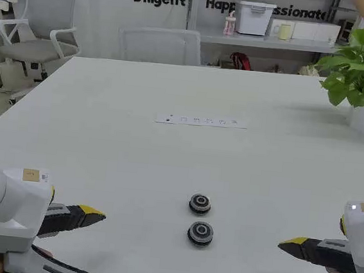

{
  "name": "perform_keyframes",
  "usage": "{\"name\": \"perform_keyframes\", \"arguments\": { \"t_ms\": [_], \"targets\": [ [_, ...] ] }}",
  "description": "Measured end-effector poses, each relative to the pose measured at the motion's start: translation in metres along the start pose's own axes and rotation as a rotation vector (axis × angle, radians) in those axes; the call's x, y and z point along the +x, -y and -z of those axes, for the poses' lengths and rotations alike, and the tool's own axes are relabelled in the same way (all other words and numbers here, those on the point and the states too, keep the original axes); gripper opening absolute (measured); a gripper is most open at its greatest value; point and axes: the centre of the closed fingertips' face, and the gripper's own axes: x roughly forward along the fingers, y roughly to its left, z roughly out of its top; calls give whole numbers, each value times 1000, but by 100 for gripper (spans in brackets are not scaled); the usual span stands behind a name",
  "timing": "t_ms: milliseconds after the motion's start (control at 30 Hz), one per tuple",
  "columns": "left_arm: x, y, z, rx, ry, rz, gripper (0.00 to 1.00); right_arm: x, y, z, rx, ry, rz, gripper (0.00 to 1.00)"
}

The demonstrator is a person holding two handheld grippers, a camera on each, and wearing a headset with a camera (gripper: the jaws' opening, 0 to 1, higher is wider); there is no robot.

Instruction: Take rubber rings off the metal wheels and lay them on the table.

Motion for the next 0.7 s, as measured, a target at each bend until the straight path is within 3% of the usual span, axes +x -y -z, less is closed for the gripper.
{"name": "perform_keyframes", "arguments": {
  "t_ms": [700],
  "targets": [
    [1, -1, 0, -3, -6, 0, 100, 2, 2, 4, 3, -21, 4, 97]
  ]
}}
